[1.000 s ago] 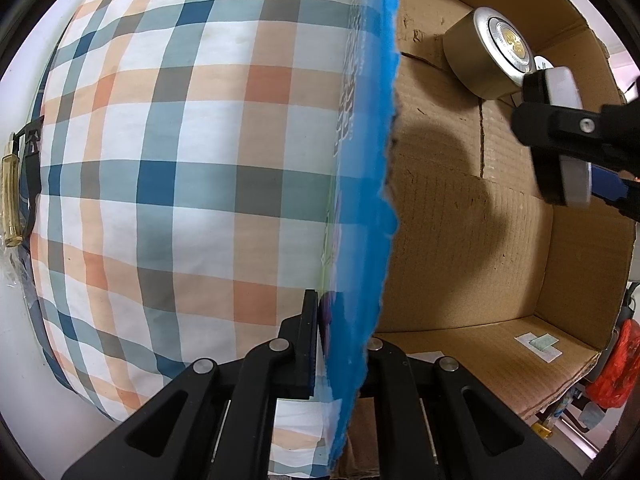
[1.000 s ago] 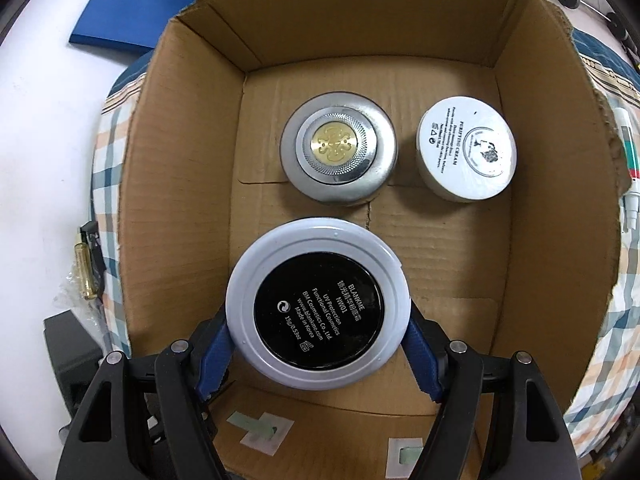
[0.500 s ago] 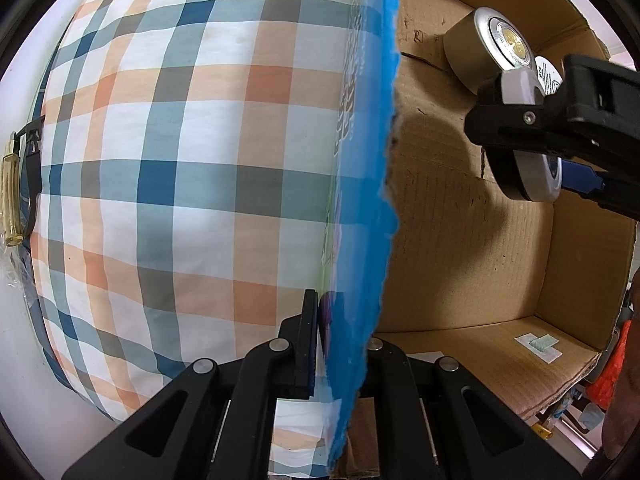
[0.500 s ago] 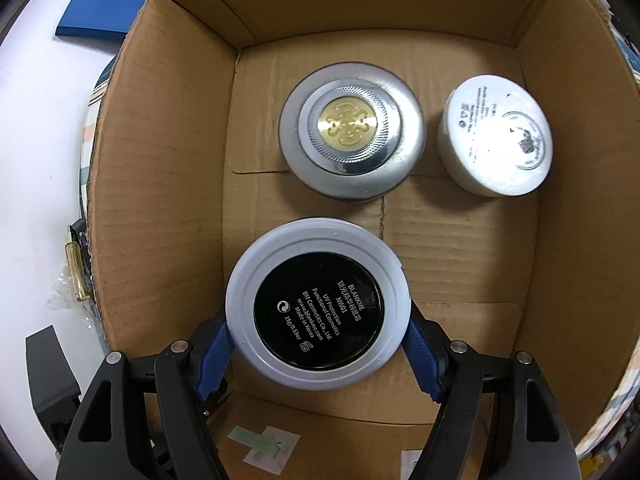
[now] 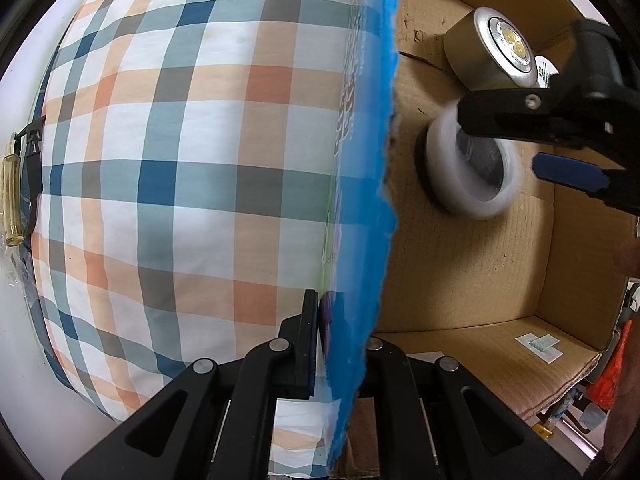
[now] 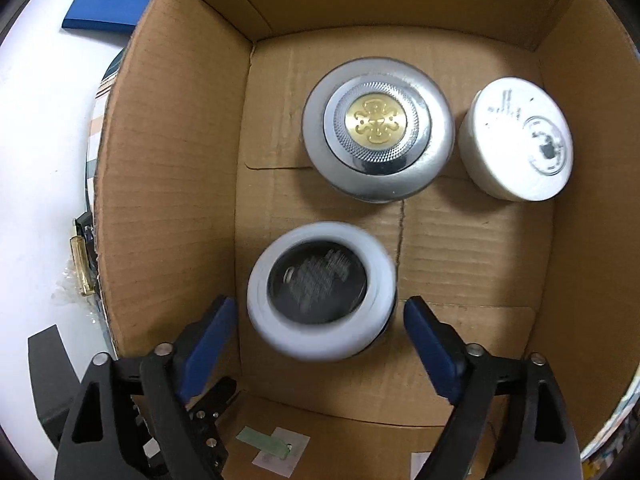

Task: Organize rigid objects
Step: 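Carry the black-lid jar into the box and release it with the right gripper, then move the right gripper to the white-teal spray bottle and grasp it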

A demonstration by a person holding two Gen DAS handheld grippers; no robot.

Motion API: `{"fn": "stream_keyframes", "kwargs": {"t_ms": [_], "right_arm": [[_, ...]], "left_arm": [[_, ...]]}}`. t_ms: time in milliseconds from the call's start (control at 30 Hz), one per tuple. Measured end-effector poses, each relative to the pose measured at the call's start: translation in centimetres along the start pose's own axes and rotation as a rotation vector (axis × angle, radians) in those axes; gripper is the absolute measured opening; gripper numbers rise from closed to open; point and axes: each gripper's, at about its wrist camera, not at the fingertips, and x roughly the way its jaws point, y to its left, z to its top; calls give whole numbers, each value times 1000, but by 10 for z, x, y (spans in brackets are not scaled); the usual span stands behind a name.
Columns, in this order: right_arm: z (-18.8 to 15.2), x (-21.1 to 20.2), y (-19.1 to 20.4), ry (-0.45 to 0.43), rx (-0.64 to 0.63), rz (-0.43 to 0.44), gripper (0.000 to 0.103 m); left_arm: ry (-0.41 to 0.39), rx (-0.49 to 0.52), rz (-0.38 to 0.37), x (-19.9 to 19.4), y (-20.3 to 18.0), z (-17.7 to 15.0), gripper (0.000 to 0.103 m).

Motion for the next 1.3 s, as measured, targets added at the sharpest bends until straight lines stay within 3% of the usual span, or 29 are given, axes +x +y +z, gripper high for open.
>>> {"fn": "stream_keyframes", "kwargs": {"t_ms": [233, 567, 1000, 1300], "right_arm": [[-5, -15, 5, -31, -24, -35, 96], [-36, -58, 16, -122, -45, -158, 103], [-77, -131, -7, -202, -19, -150, 103], [-99, -165, -16, -244, 2, -95, 103]], "left_arm": [[0, 2, 3, 0, 0, 0, 5], [-4, 1, 4, 0, -3, -1, 5], [-5, 3, 5, 1, -2, -1, 5], [-3, 0, 6, 1, -3, -1, 5]]}}
